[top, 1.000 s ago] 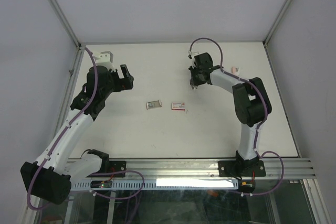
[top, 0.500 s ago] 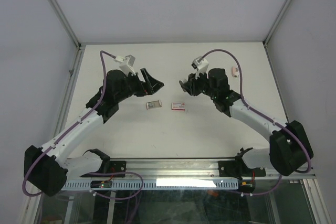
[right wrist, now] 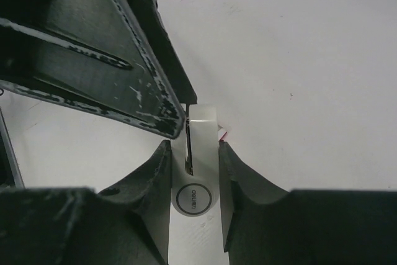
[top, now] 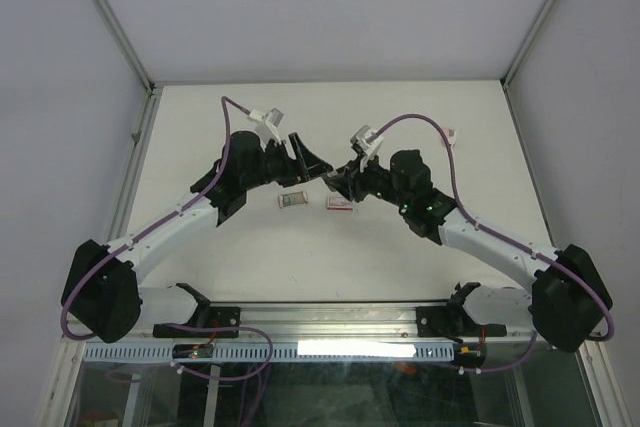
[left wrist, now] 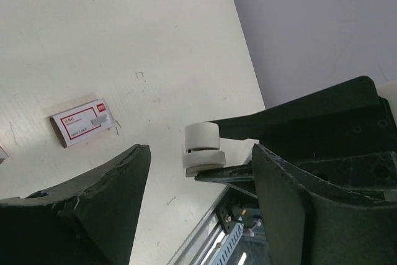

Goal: Load the staples into the stapler

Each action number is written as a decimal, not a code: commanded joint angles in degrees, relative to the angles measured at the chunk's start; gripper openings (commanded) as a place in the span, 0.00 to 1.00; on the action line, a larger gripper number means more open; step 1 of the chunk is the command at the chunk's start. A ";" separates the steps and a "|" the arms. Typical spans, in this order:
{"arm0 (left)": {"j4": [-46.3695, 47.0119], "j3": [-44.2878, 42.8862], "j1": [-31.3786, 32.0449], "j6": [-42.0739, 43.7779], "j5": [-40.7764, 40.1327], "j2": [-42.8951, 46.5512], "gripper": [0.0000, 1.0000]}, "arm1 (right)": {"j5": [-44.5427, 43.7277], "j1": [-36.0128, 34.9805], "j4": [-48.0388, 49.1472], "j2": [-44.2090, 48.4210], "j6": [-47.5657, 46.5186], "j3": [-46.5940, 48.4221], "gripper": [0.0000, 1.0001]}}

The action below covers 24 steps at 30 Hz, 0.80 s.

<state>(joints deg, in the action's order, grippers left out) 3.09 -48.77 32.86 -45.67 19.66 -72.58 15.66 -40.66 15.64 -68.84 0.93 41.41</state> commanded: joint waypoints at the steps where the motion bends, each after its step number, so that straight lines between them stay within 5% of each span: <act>1: 4.13 -1.37 1.32 -1.26 0.97 -0.42 0.67 | -0.88 -1.91 3.31 1.48 -1.43 2.10 0.00; 14: 4.07 -0.25 2.18 -1.61 1.02 -0.79 0.36 | -6.15 -3.98 1.64 -0.49 -2.85 4.25 0.00; 19: 4.08 0.20 2.21 -0.84 1.13 -0.45 0.09 | -8.39 -4.13 -0.02 -2.02 -1.02 5.78 0.00; 20: 4.11 0.28 2.21 -0.61 0.86 -0.25 0.05 | -7.69 -4.04 -0.04 -1.96 -0.75 5.79 0.04; 24: 4.89 0.59 2.21 0.54 0.96 0.52 0.00 | -4.83 -3.94 -2.34 -1.55 1.00 6.65 0.57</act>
<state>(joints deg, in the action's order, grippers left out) 4.43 -48.40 34.15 -46.35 18.17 -73.87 11.16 -44.82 12.56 -70.54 0.51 44.21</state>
